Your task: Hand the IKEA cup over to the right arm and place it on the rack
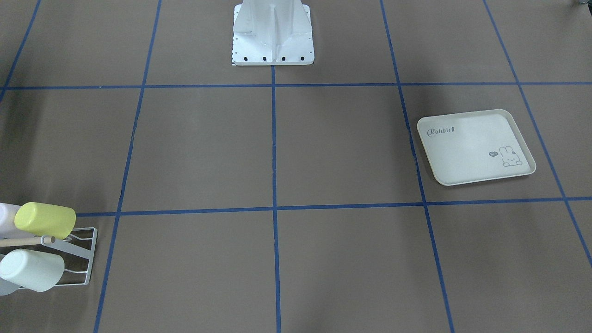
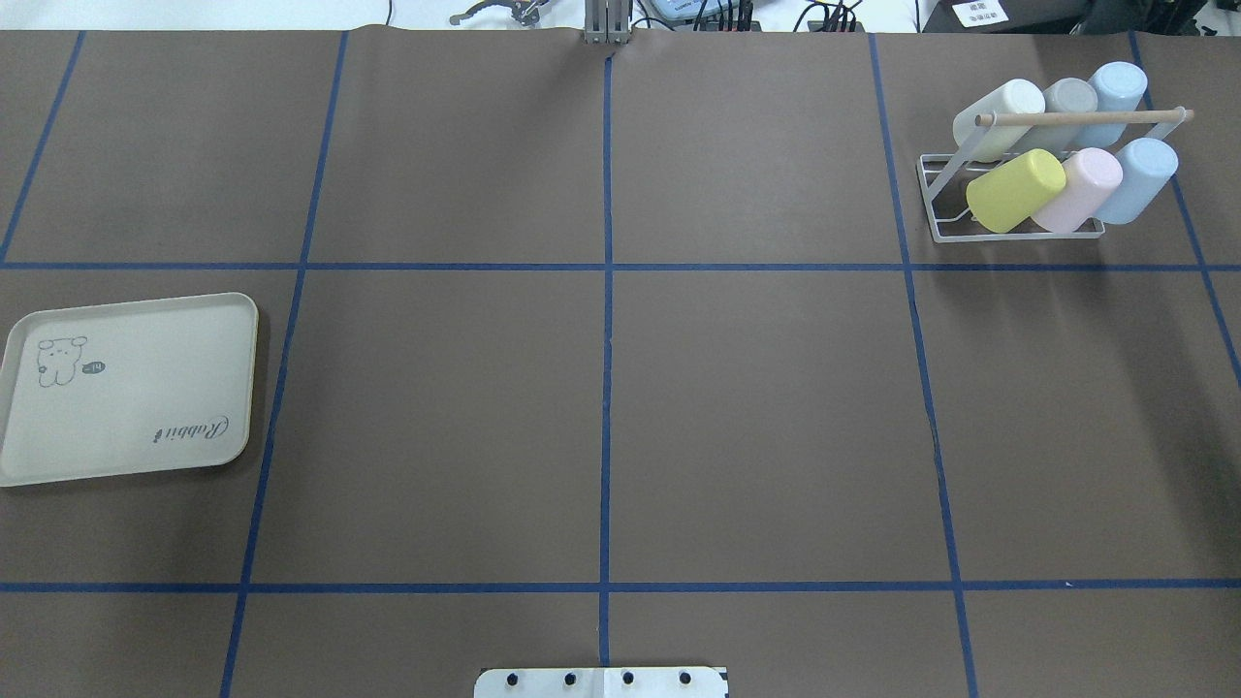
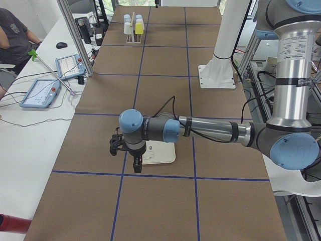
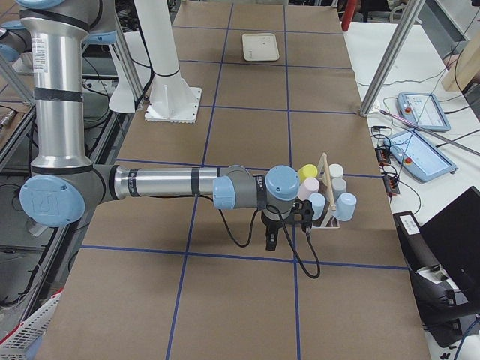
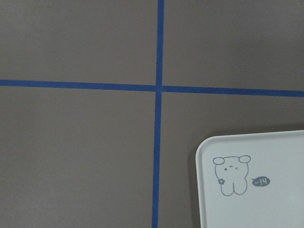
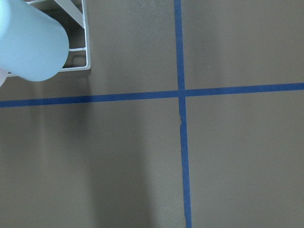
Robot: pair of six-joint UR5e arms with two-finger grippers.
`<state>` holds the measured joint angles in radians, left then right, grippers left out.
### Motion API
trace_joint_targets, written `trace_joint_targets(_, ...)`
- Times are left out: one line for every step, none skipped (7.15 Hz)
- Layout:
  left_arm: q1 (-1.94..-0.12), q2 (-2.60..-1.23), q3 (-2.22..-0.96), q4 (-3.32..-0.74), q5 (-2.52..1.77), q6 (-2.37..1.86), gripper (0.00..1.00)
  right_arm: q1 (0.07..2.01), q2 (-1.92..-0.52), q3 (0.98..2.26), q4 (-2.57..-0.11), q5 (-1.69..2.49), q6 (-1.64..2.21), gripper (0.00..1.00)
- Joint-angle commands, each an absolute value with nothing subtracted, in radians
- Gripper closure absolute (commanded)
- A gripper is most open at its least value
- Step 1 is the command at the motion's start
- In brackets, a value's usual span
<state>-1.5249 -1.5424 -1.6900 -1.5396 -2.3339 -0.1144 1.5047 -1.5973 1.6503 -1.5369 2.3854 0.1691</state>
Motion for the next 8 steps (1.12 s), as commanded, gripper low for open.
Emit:
trace_joint_targets(-1.528,-1.513,-1.713,-1.545,-2.335,-0.112,0.0,1.505,-1.598,1.666,-1.537,2.384,0.173,0.01)
trace_joint_targets(-1.528,-1.511,-1.72,-1.543,-2.336,-0.113,0.0,1.505,-1.604,1.673,-1.536,2.384,0.172,0.01)
trace_joint_targets(-1.526,-1.512,-1.721,-1.543,-2.332,-0.114,0.0,1.505,-1.605,1.677,-1.537,2.384,0.173,0.01)
trace_joint_targets(-1.523,-1.522,-1.709,-1.543,-2.333,-0.123,0.0,1.505,-1.605,1.677,-1.536,2.382,0.172,0.01)
trace_joint_targets(-1.523,-1.525,-1.709,-1.543,-2.338,-0.121,0.0,1.505,-1.605,1.686,-1.536,2.381,0.17,0.01)
trace_joint_targets(-1.523,-1.525,-1.716,-1.545,-2.339,-0.121,0.0,1.505,-1.602,1.689,-1.536,2.373,0.169,0.01)
trace_joint_targets(-1.523,-1.523,-1.723,-1.545,-2.339,-0.121,0.0,1.505,-1.601,1.689,-1.536,2.385,0.163,0.01)
trace_joint_targets(-1.522,-1.523,-1.723,-1.545,-2.339,-0.121,0.0,1.502,-1.603,1.689,-1.536,2.391,0.161,0.01)
